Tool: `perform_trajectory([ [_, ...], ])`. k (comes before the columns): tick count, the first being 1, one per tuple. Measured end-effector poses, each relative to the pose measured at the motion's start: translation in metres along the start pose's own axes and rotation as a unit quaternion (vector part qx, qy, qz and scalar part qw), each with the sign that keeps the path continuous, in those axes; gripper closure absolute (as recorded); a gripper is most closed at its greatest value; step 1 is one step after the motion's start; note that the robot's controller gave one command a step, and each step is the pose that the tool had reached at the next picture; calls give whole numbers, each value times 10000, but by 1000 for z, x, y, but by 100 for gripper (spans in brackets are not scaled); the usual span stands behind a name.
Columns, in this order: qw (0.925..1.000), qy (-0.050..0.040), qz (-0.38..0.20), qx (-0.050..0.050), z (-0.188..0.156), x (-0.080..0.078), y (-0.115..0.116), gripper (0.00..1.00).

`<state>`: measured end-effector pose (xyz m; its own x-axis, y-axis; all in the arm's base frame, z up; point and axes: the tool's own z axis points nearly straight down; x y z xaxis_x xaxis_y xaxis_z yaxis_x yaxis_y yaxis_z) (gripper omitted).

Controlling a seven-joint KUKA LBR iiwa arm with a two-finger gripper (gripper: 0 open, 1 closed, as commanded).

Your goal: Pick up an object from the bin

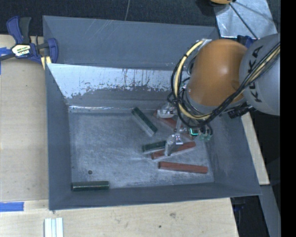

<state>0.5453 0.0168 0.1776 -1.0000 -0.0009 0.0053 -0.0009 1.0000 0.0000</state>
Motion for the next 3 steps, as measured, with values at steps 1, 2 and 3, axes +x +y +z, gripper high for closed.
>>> perform_trajectory([
  [1,10000,-23,1,-1,-3,-1,0,0],
  [2,9988,-27,-487,4,-49,-1,22,0],
  [3,9965,-115,-826,4,-30,-9,25,0],
])
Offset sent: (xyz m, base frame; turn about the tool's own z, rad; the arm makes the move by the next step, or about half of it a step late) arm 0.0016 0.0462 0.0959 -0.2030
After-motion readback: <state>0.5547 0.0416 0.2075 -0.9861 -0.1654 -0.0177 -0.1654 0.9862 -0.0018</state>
